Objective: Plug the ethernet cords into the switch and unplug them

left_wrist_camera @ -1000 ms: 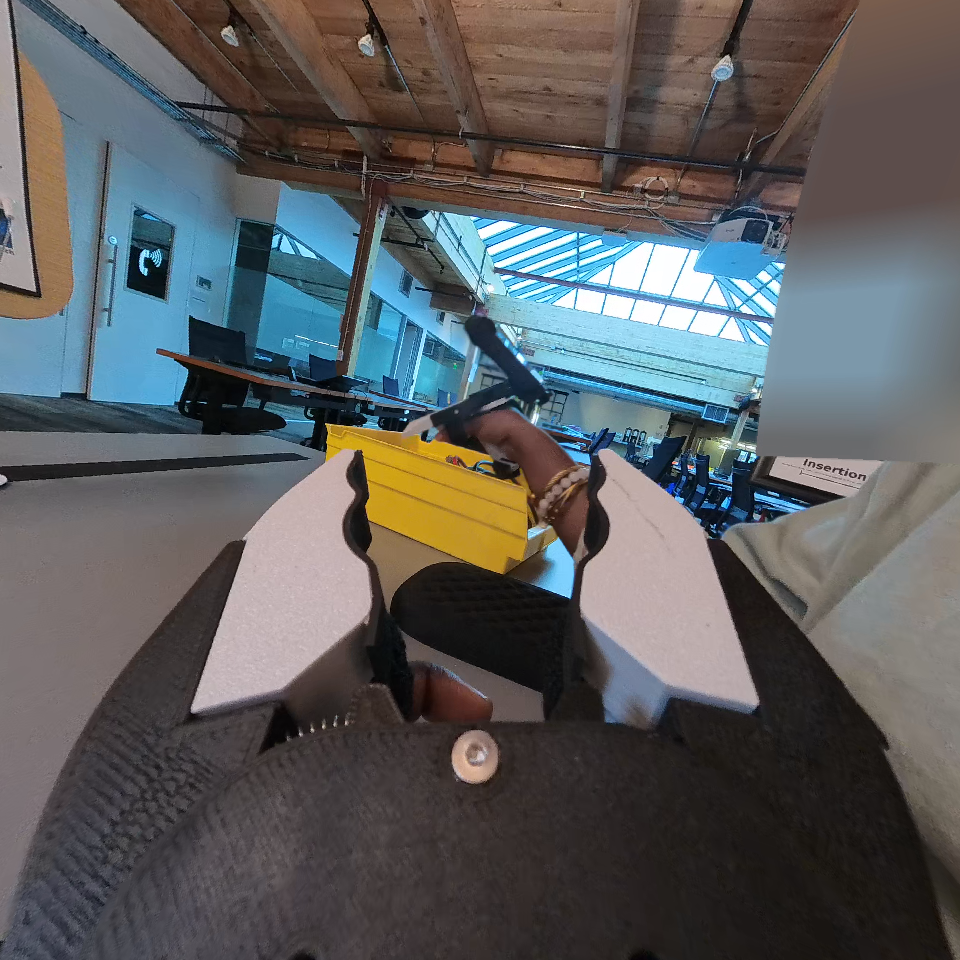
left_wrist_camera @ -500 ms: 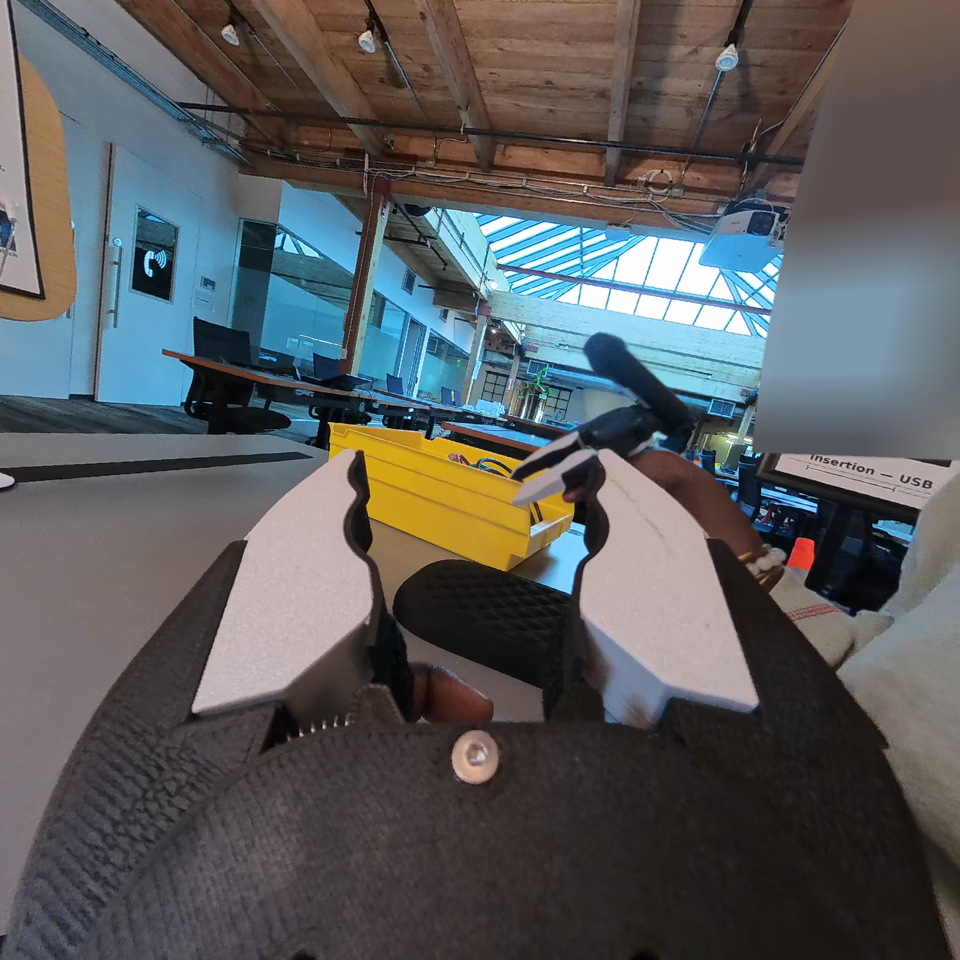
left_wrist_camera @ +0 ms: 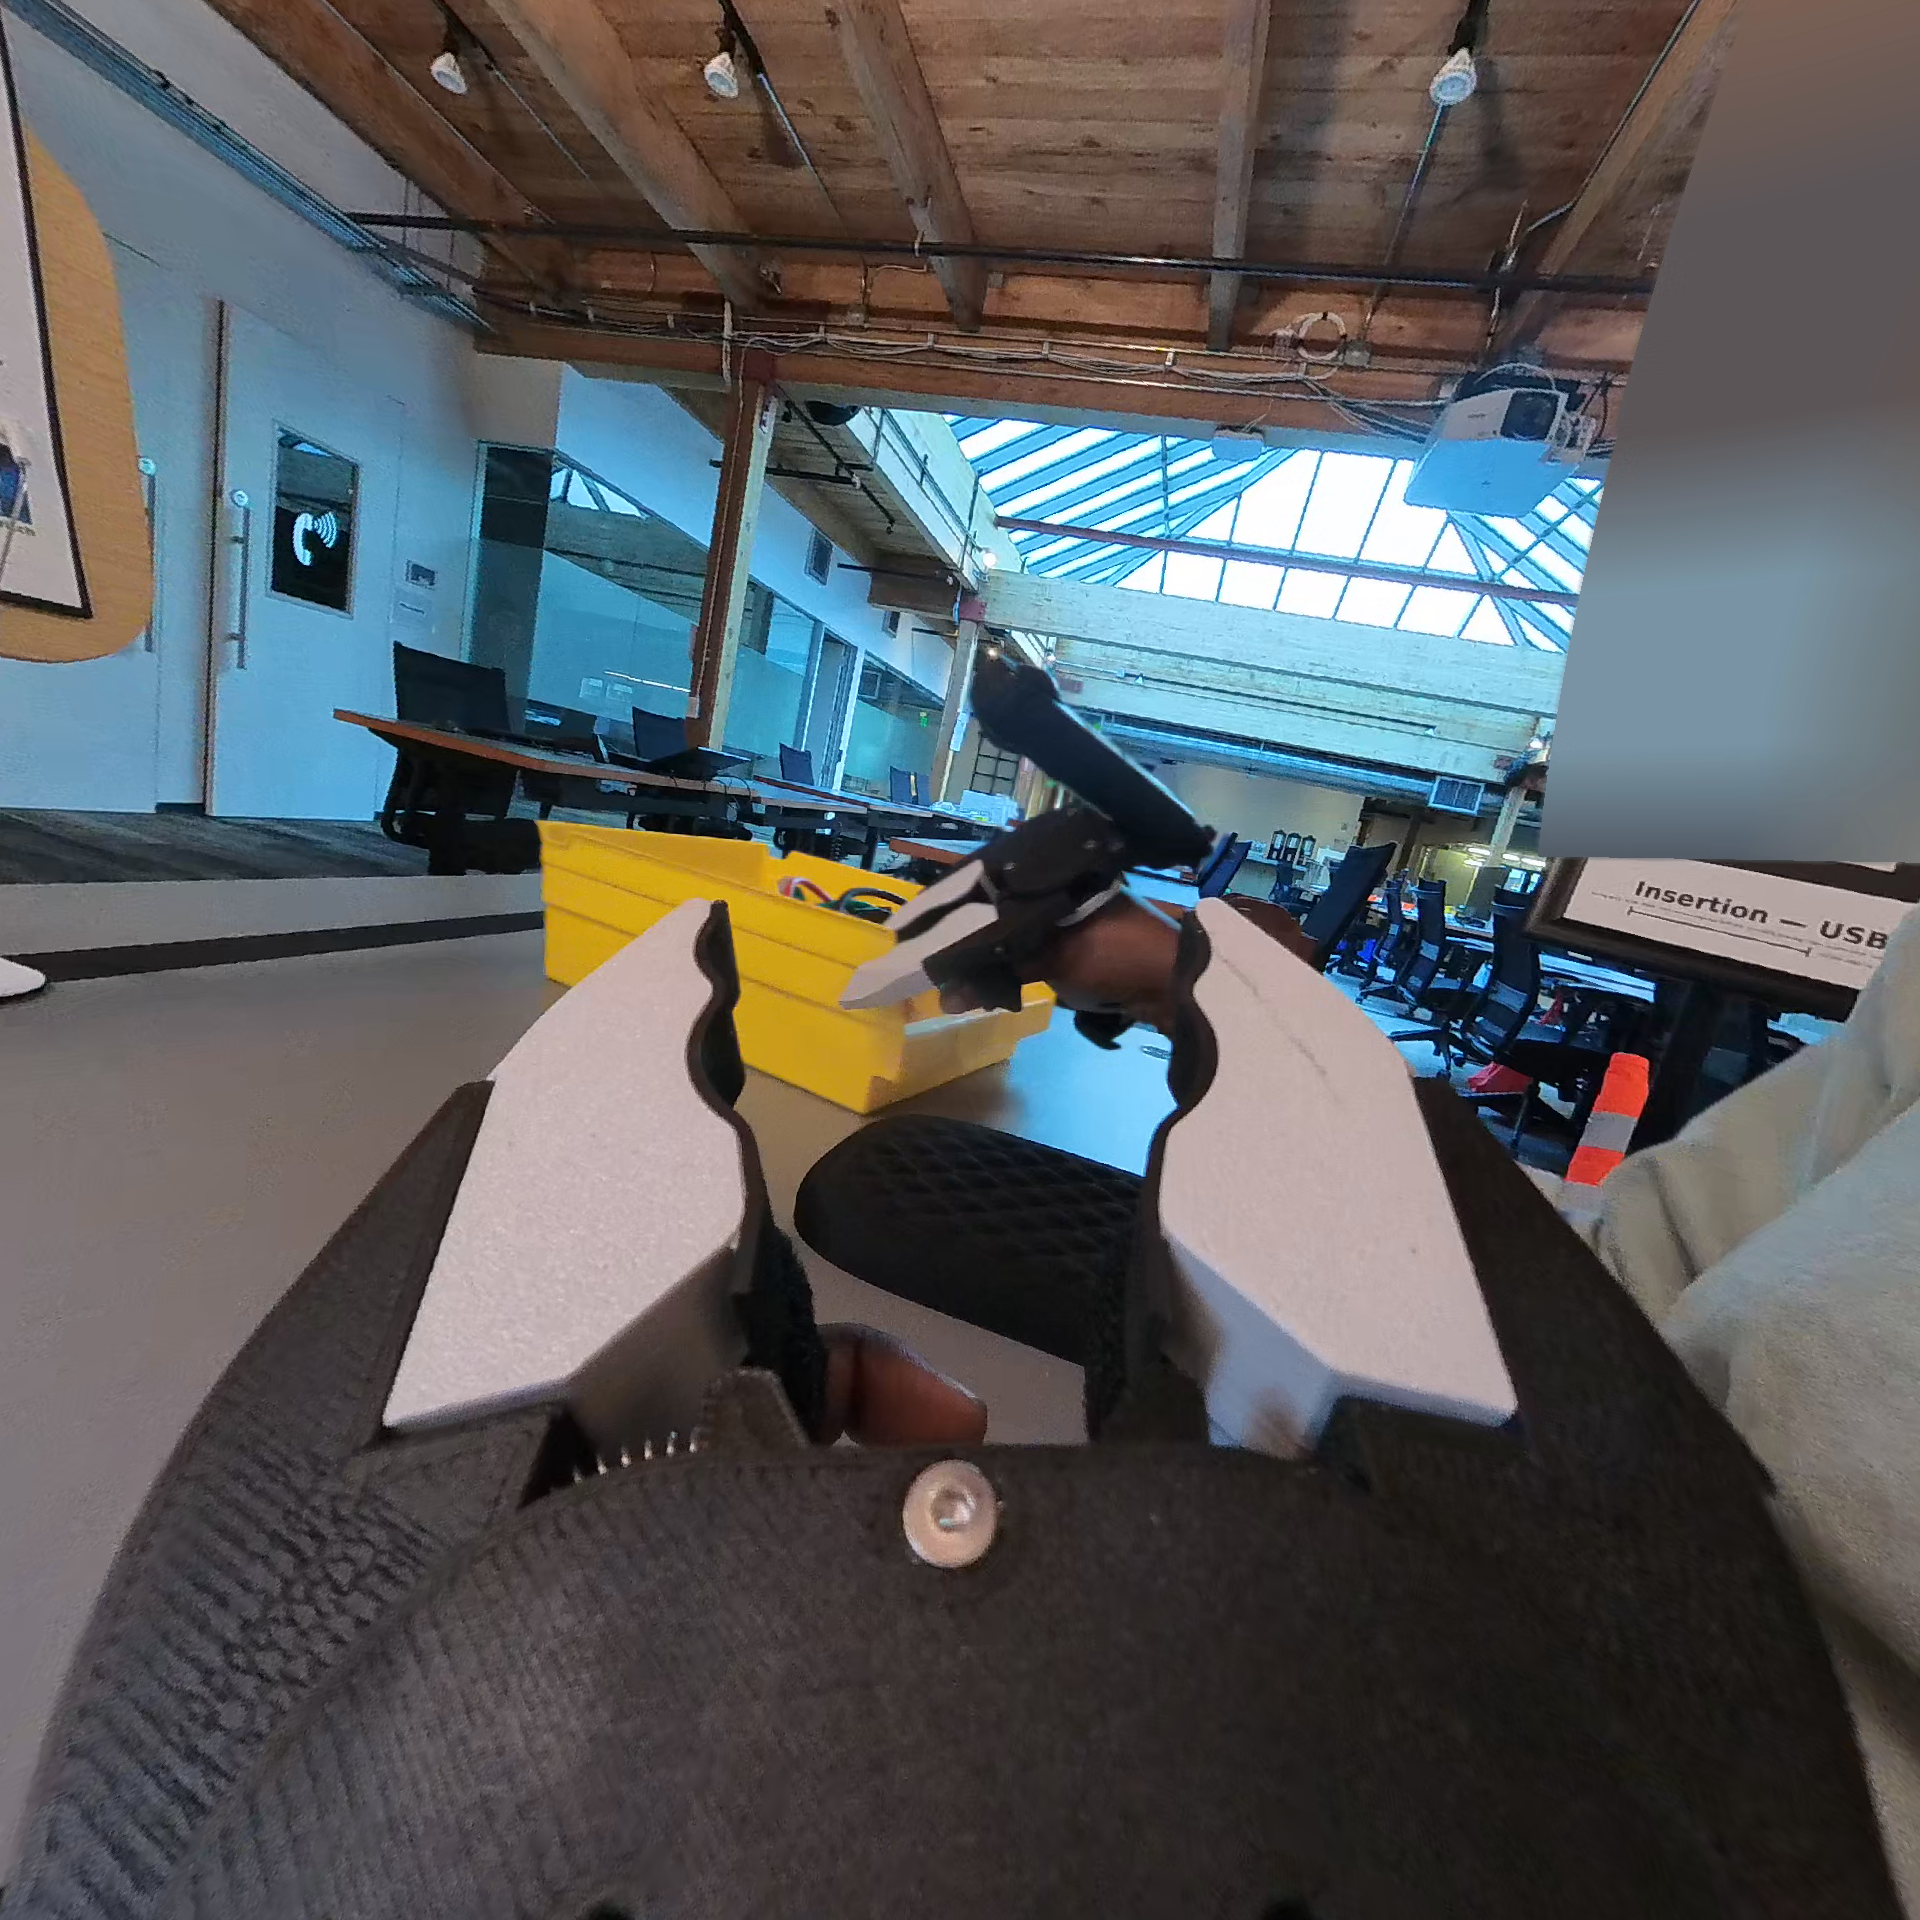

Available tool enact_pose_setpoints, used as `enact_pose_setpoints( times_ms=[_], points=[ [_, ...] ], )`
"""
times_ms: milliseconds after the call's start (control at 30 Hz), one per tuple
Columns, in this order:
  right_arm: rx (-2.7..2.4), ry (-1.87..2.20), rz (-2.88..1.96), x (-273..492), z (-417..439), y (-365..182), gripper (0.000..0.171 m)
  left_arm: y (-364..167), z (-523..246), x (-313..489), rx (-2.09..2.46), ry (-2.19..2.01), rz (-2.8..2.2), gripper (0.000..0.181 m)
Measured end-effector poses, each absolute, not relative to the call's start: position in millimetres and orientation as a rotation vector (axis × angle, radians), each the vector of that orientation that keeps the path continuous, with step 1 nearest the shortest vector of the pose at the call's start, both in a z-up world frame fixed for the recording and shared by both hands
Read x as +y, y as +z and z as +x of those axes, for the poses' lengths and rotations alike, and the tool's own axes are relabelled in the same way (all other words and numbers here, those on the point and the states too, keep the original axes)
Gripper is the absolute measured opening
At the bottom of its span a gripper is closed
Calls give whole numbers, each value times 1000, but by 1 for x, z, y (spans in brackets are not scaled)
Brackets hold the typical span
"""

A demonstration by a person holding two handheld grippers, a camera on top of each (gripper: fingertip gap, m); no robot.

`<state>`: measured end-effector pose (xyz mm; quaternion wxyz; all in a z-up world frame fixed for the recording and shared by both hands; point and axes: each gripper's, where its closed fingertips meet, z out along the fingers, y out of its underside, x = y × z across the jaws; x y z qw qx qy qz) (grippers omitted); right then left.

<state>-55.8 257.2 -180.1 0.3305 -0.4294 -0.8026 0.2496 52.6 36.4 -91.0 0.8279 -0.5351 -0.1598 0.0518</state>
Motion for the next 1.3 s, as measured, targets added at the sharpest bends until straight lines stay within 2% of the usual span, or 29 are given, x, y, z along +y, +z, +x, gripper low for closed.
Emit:
enact_pose_setpoints(
  times_ms=[33,367,500,767,933,1000,1067,1200,1300],
  points=[
    [-2107,651,-1109,248,-61,-180,19,-91,53,36,-339,109,-1135,81],
    [-2159,828,-898,125,-86,-179,22,-84,58,32,-312,128,-1109,77],
    [-2193,905,-766,69,-89,-179,24,-76,71,30,-271,-7,-1111,71],
    [-2306,1030,-504,-43,-90,-178,25,-19,97,-21,-144,127,-1068,67],
    [-2376,1124,-311,-105,-76,-179,33,5,92,-84,-212,384,-1099,67],
    [-2412,1239,-228,-126,-63,-180,43,9,84,-117,-287,534,-1123,66],
    [-2436,1393,-172,-141,-47,-176,45,8,72,-160,-412,718,-1134,66],
    [-2225,1714,-180,-150,-28,-133,50,-14,47,-281,-815,1154,-1106,67],
    [-2041,1881,-209,-156,-8,-101,67,-50,41,-358,-1103,1270,-1057,76]
  ],
)
